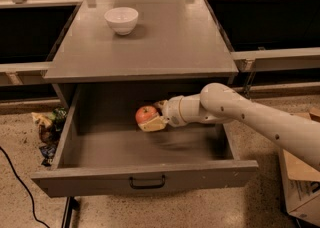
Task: Place apple into top drawer
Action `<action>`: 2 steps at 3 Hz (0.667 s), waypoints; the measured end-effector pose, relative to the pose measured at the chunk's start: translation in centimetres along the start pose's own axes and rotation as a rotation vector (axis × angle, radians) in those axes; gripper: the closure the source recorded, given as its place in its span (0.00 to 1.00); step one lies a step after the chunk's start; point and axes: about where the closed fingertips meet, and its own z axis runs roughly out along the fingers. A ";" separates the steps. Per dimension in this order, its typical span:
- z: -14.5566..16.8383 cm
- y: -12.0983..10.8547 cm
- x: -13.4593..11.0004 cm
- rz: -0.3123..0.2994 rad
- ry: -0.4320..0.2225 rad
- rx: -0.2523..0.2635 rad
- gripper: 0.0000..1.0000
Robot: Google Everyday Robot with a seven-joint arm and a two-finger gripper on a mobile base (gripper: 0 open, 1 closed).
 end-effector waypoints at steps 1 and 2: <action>0.6 -1.0 0.9 0.017 0.012 0.005 1.00; 1.5 -1.5 1.4 0.030 0.018 -0.019 0.81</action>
Offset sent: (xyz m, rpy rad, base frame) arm 0.0226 -0.0031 -0.0298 -0.0005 0.0650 0.0107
